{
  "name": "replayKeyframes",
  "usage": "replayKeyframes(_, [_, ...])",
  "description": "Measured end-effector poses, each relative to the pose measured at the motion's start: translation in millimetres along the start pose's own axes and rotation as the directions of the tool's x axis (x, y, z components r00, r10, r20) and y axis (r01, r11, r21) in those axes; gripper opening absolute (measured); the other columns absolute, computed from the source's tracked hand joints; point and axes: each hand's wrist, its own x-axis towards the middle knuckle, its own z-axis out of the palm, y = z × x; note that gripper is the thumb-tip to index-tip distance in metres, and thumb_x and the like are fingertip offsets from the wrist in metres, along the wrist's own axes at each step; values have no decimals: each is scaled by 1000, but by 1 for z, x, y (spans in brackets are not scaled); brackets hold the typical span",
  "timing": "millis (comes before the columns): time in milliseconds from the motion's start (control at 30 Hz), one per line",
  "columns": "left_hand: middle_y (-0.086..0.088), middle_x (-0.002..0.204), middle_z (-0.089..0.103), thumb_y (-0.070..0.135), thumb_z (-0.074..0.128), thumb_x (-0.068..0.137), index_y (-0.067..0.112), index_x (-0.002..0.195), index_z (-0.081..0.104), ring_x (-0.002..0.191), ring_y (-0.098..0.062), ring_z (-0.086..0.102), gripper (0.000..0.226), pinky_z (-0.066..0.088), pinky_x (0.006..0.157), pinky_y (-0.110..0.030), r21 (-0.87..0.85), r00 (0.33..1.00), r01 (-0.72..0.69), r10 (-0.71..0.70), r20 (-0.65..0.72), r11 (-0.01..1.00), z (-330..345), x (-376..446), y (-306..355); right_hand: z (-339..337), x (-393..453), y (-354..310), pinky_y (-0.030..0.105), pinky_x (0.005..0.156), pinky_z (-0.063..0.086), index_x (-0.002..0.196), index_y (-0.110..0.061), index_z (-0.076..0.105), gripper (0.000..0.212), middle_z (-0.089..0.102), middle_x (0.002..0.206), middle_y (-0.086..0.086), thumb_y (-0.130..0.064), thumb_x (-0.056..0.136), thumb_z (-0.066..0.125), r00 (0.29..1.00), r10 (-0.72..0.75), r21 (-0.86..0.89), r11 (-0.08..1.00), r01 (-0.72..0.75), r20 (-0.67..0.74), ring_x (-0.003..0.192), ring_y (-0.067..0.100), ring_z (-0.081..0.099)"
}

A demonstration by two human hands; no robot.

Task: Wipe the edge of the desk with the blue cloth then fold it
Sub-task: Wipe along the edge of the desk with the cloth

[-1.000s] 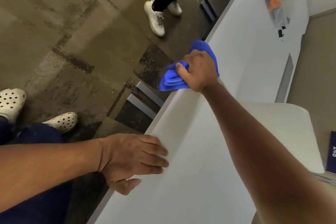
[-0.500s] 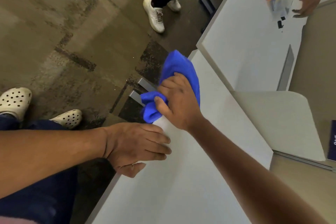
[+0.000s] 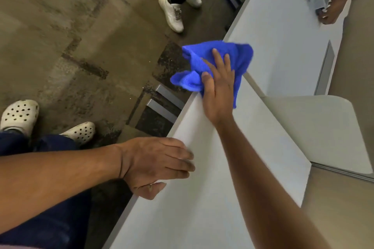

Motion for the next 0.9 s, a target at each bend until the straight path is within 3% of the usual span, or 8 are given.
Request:
replayKeyframes(100, [-11, 141, 67, 32, 55, 84, 4, 127, 71, 136, -32, 56, 54, 36, 120, -46, -37, 999, -10, 8, -43, 999, 1, 1, -2, 5, -68, -11, 46, 134, 0, 161, -42, 27, 50, 17, 175, -14, -40, 111, 26, 995, 104, 95, 990, -104, 7, 164, 9, 2])
replayKeyframes(233, [-13, 140, 67, 32, 61, 82, 3, 126, 71, 135, -33, 57, 54, 36, 120, -46, -56, 998, -30, 27, -57, 998, 3, 2, -3, -1, -102, -11, 49, 133, -3, 161, -52, 7, 60, 2, 176, -18, -63, 104, 21, 969, 228, -7, 974, -228, 93, 164, 9, -8])
replayKeyframes(333, [-11, 139, 69, 35, 55, 82, 6, 125, 74, 135, -31, 59, 55, 37, 120, -44, -43, 999, -19, 17, -47, 999, 3, 2, -4, 0, -53, -9, 58, 129, 2, 165, -45, 8, 80, 2, 177, -10, -78, 95, 27, 917, 396, -115, 914, -389, 42, 165, 23, -1])
replayKeyframes(500, [-2, 141, 69, 42, 39, 85, 15, 128, 75, 136, -23, 60, 63, 42, 119, -43, 39, 998, 4, -7, 62, 999, -2, 1, -2, 11, 34, -25, 66, 121, 18, 160, -34, 29, 74, 27, 170, -3, -58, 93, 51, 810, 563, -53, 815, -577, -168, 157, 32, 20])
replayKeyframes(600, [-1, 142, 68, 41, 36, 87, 16, 130, 74, 139, -23, 58, 63, 40, 120, -42, 54, 997, 12, -16, 73, 998, -4, 1, -1, 5, 57, -26, 62, 123, 20, 151, -26, 45, 59, 49, 154, -1, -45, 96, 50, 844, 514, -38, 850, -525, -155, 148, 26, 38])
replayKeyframes(700, [-2, 143, 67, 41, 39, 85, 15, 130, 73, 139, -23, 57, 63, 32, 122, -41, 92, 997, 3, -11, 80, 996, -5, 1, 0, -2, 54, -25, 57, 125, 21, 140, -22, 56, 42, 55, 148, -1, -31, 101, 47, 926, 354, -94, 925, -367, -134, 142, 24, 47])
replayKeyframes(800, [-4, 143, 67, 40, 40, 84, 13, 130, 73, 138, -26, 57, 63, 31, 123, -43, 73, 995, 6, -13, 97, 997, -5, 2, 0, 2, 29, -28, 56, 131, 9, 126, -22, 68, 31, 46, 158, -3, -21, 103, 47, 987, 158, -140, 977, -162, -42, 159, 24, 26])
replayKeyframes(900, [-5, 145, 65, 38, 42, 84, 12, 132, 71, 140, -28, 55, 62, 33, 123, -46, 50, 996, 17, -21, 90, 999, -2, 1, -1, 11, -15, -41, 57, 132, 2, 130, -23, 67, 33, 29, 171, -4, -22, 103, 48, 988, 151, -140, 979, -148, 12, 165, 25, 4])
